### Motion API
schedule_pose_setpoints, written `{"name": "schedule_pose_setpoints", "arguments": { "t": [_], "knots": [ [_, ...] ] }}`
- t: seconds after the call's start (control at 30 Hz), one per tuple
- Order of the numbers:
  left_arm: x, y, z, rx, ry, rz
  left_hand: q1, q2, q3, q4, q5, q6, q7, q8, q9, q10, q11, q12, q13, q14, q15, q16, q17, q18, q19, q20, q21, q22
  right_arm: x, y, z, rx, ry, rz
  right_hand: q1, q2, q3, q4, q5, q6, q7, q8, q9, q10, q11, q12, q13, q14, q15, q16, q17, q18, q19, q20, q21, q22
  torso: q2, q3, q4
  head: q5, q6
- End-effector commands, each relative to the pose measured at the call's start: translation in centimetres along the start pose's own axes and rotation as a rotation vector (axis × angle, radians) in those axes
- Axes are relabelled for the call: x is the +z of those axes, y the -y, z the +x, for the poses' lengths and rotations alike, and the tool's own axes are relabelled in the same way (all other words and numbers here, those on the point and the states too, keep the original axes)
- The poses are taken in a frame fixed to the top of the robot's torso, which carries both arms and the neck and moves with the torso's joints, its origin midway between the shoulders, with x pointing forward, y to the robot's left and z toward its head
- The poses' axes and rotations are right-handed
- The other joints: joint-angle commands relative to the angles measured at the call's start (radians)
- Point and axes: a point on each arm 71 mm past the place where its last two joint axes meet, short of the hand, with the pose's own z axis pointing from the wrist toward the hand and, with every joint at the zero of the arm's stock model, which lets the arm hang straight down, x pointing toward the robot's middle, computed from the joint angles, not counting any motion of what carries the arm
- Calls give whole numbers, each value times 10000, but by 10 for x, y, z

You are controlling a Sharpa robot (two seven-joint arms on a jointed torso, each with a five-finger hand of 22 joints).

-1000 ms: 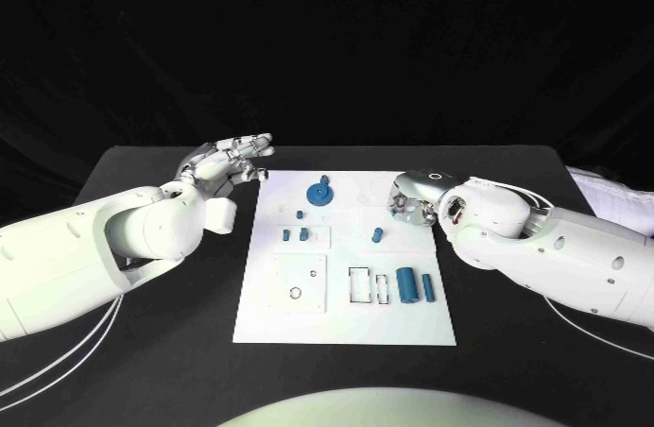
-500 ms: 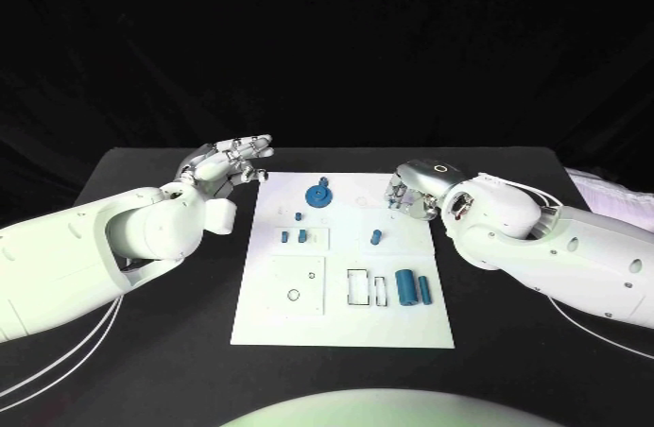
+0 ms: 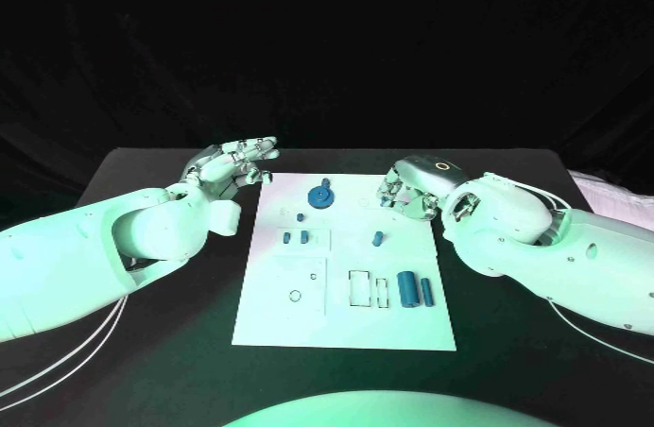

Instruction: Assemble the parts on the task board

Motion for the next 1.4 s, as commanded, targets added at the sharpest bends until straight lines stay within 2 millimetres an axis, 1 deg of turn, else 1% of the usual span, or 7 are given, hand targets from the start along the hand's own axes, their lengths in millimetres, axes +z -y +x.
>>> {"name": "schedule_pose_setpoints", "arguments": {
  "t": [0.03, 0.33, 0.53, 0.7, 0.77, 0.93, 1.4],
  "knots": [
    [1, -1, 4, -47, -292, 30, -55, 57, -58, -19, 64, -79, -7, 58, -8, -77, 8, 70, 10, 42, 28, 49, -17, 99, -14, 30, -30, -17, -2, -19, 3, 498, -101, -514, -97, 24, 67, 1, -37, 77, 19, 52, 10, 90, 21, -42, -3, 258, -14, -5, -2, 23, 68, -4, 41, 22, 6, -21, 22, 97, 4],
    [2, -4, 9, -99, -404, -33, -55, 57, -58, -19, 64, -79, -7, 58, -8, -77, 8, 70, 10, 42, 28, 49, -17, 99, -14, 30, -30, -17, -9, -73, 33, 1309, -831, -1908, -111, 41, 192, -92, -25, 52, 73, 24, 13, 108, 59, -93, -6, 257, 6, 6, -11, 28, 55, 6, 30, 1, 14, -40, 27, 427, -115],
    [2, -6, 11, -130, -467, -74, -57, 57, -63, -18, 64, -82, -7, 59, -9, -82, 9, 77, 12, 40, 28, 48, -24, 100, -15, 31, -39, -23, -8, -90, 59, 1681, -1326, -2285, -133, 41, 283, -182, -17, 22, 117, -2, 14, 103, 94, -140, -7, 251, 29, 1, -37, 33, 44, 21, 21, -16, 0, -39, 26, 554, -183],
    [2, -8, 14, -137, -551, -91, -60, 56, -73, -18, 65, -89, -7, 62, -10, -94, 9, 90, 16, 37, 30, 47, -38, 103, -17, 32, -58, -35, -6, -94, 74, 1845, -1634, -2306, -154, 26, 338, -250, -16, -8, 146, -22, 12, 90, 116, -173, -8, 247, 45, 3, -48, 36, 35, 32, 13, -29, 4, -28, 55, 648, -231],
    [2, -8, 15, -134, -564, -96, -60, 56, -73, -18, 65, -89, -7, 62, -10, -94, 9, 90, 16, 37, 30, 47, -38, 103, -17, 32, -58, -35, -6, -96, 80, 1898, -1731, -2313, -155, 25, 339, -251, -16, -8, 146, -23, 12, 90, 117, -173, -8, 247, 46, 3, -49, 36, 35, 32, 13, -29, -1, -40, 67, 665, -245],
    [2, -9, 15, -137, -596, -119, -60, 56, -73, -18, 65, -89, -7, 62, -10, -94, 9, 90, 16, 37, 30, 47, -38, 103, -17, 32, -58, -35, -4, -99, 89, 1949, -1943, -2363, -218, 9, 373, -295, -12, -32, 172, -38, 11, 74, 139, -205, -8, 240, 61, -4, -73, 44, 16, 46, -5, -61, 6, -24, 48, 746, -300],
    [2, -9, 16, -123, -648, -169, -60, 56, -73, -18, 65, -89, -7, 62, -10, -94, 9, 90, 16, 37, 30, 47, -38, 103, -17, 32, -58, -35, -3, -99, 96, 1742, -2016, -2257, -275, -1, 396, -326, -9, -39, 182, -42, 13, 77, 147, -221, -4, 239, 72, 8, -70, 43, 16, 58, -2, -57, 6, -23, 32, 840, -402]
  ]
}}
